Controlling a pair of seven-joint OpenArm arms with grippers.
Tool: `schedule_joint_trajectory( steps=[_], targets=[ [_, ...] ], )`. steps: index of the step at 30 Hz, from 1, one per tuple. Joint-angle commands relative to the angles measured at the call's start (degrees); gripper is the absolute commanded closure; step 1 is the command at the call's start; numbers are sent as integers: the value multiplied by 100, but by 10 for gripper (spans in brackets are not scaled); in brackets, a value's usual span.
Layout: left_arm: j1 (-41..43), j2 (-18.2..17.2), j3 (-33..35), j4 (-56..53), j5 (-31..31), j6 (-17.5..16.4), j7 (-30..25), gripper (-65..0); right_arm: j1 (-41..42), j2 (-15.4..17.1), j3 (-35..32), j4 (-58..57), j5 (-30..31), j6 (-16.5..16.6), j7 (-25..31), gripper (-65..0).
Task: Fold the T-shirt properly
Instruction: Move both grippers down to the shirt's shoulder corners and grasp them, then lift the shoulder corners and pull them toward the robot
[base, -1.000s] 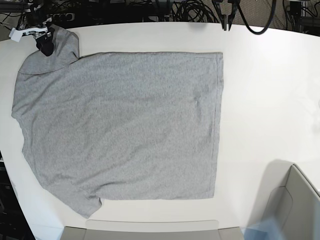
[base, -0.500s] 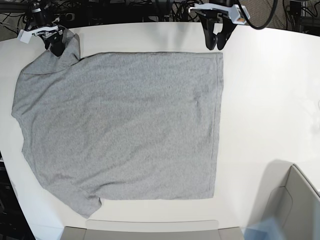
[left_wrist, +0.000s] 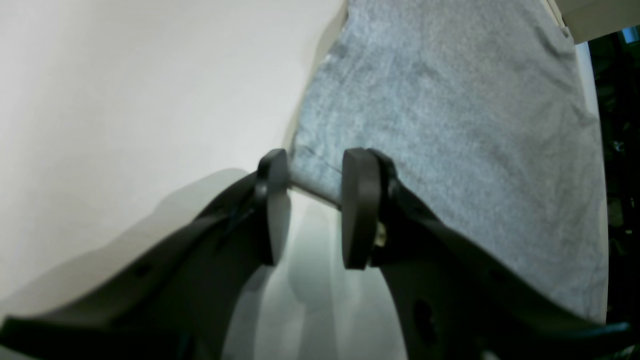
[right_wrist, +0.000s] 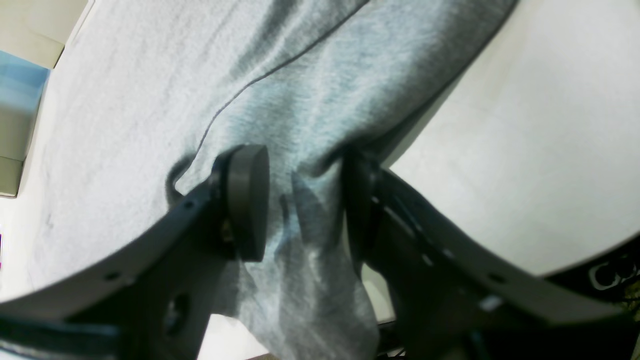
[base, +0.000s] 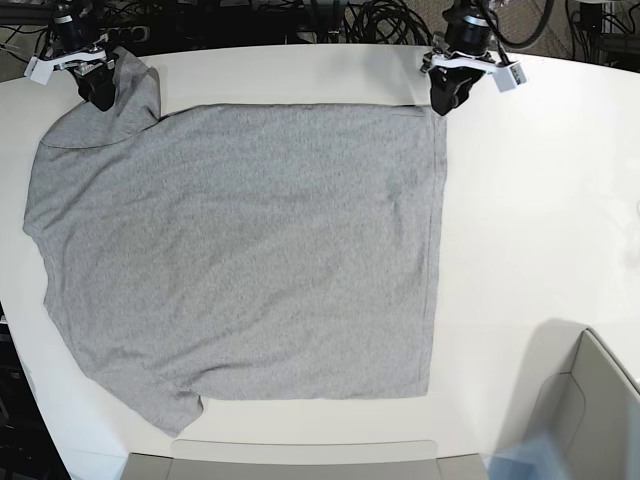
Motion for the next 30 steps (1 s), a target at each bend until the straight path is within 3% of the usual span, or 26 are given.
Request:
schedule_joint_trajectory(
  steps=[1,5,12,16,21,23,26,28,30],
  targets=[
    [66,-47,-10,-8,11,-16,-55,-194,-77,75,25,18,-34,-103,-76,-252],
    [-92,-38,16,-96,11,-16,-11,-194,-77,75,-2,27,-34,-103,-76,-252],
    [-672,-29,201,-193,11,-7,701,-194,-77,84,-195,44,-43,-103,-85,-252],
    [-821,129,227,-457,11,-7,727,-194,-85,84,-221,44,-52,-103,-85,-252],
    [-927,164,254,-562,11,-25,727,-187,-77,48,-221,53,-729,-103,-85,-242],
    [-936,164,254,-562,11,-16,727,-148,-59,40,-221,53,-931,-103,-85,-194],
    [-945,164,218,-562,11,-7,727,-6,-50,40,-169,53,-966,-103,-85,-72],
    [-945,156,201,-562,11,-7,727,0,-59,40,-160,53,-966,-103,-76,-8],
    [-936,147,201,-562,11,-16,727,0,-85,40,-116,115,-966,-103,-76,0]
  ],
)
